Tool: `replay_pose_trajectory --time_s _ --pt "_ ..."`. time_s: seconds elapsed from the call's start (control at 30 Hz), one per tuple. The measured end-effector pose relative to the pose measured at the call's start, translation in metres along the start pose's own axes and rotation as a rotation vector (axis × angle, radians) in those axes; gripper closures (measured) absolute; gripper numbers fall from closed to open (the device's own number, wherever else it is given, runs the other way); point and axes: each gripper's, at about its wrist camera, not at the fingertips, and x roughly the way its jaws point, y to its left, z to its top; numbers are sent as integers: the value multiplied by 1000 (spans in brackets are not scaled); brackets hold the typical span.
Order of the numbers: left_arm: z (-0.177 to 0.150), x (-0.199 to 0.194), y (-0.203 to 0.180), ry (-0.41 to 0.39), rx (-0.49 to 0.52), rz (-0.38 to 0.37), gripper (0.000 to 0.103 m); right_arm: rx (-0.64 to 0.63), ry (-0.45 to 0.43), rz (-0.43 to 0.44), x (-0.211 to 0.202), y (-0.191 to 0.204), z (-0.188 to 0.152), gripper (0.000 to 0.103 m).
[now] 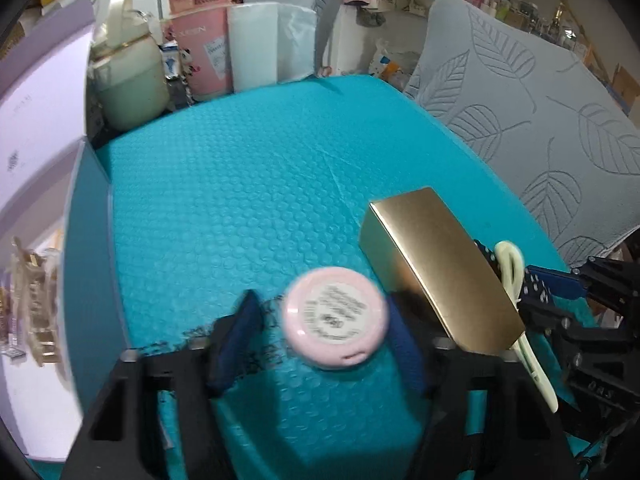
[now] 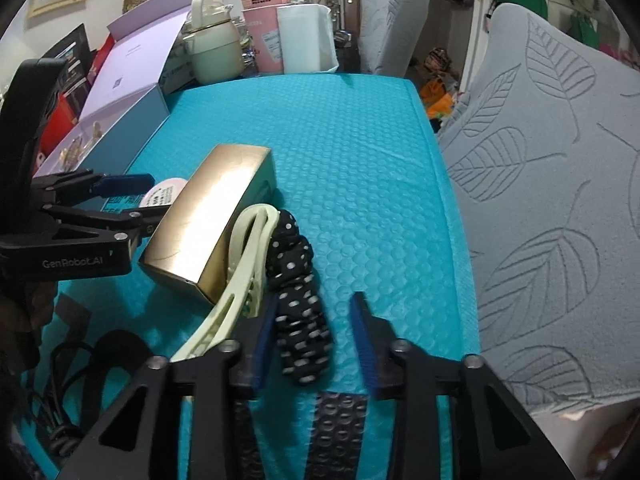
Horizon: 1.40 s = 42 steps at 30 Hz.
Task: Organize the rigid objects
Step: 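Grasp the pink compact with the left gripper while the right gripper grasps the black polka-dot scrunchie, then carry the pink compact and scrunchie toward the gift box with both grippers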
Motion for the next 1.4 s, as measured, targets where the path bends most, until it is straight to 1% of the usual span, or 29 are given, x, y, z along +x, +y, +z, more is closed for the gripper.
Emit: replay_pose_trajectory --time_s 0.07,0.2,0.3,0.5,0.63,0.77,0.9,1.1,1.27,1.4 --pt "1 0 -2 -16 4 21 53 11 -1 2 -1 -2 1 81" --pt "-1 -2 -2 -15 5 22 53 25 -9 4 -3 -3 -1 85" --pt "-6 -7 -1 -8 -6 17 53 35 -14 5 -6 -2 -3 85" --pt "-22 -28 0 -23 -22 31 53 57 -27 8 -16 0 -10 86" --pt "-35 -42 2 -33 -51 16 53 60 -48 -4 -25 3 -14 87" --pt "-50 -55 3 -46 -66 34 53 88 -70 24 -33 7 -17 87" --pt "-63 -68 2 -51 -78 48 53 100 -110 45 -42 14 -20 87" --pt "-77 -81 9 -70 -120 64 53 60 -126 76 -50 30 -20 87" --pt "-88 -91 19 -84 -161 83 53 24 -131 121 -55 47 -22 87" --pt "-99 -97 29 -82 -187 112 53 -9 -122 163 -55 61 -21 87"
